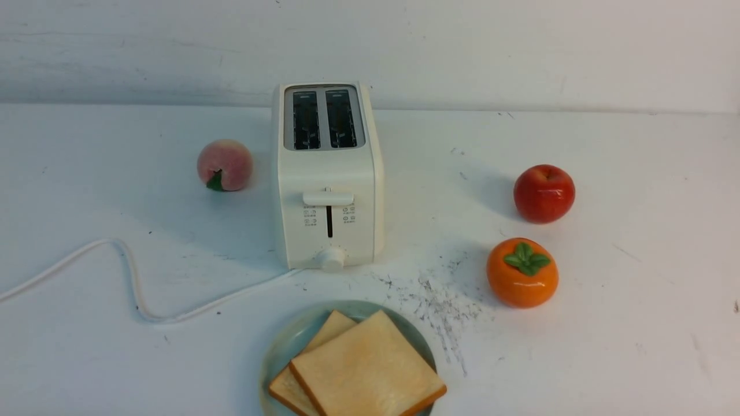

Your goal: Take toasted bread from bread machine on white table place on plate.

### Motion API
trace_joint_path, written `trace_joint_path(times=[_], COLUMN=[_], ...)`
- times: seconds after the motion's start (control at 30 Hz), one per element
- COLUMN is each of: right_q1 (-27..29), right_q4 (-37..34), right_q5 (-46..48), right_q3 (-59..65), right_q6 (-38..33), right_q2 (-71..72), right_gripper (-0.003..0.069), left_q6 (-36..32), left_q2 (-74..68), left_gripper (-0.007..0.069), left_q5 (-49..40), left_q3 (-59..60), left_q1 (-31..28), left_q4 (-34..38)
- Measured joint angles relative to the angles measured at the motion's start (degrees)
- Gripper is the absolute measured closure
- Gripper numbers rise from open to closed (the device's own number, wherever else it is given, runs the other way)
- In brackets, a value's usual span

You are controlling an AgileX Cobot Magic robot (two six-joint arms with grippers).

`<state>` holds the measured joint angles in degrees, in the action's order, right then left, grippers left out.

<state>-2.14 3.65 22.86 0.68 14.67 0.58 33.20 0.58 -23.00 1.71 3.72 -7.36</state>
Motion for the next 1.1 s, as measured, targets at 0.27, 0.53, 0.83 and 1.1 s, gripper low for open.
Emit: trace_joint_path(times=[0.27,0.53,0.83,1.1], right_q1=[0.0,0.0,0.0,0.0], right_q4=[0.0,0.0,0.0,0.0], right_q5=[0.0,0.0,0.0,0.0], right_q3=[0.0,0.0,0.0,0.0], right_q6=[0.0,0.0,0.0,0.0], right_q2=[0.0,0.0,0.0,0.0], right_gripper=[0.0464,0.0451,0.0442,0.0433], left_q6=[0.0,0.0,0.0,0.0], left_q2=[0.0,0.0,0.0,0.0], left_gripper=[0.0596,0.0587,0.0575,0.0566], left_q5=[0.0,0.0,0.0,0.0], left_q3=[0.04,0.04,0.04,0.04], left_q1=[0.0,0.0,0.0,0.0], left_q4=[0.02,0.02,0.02,0.02])
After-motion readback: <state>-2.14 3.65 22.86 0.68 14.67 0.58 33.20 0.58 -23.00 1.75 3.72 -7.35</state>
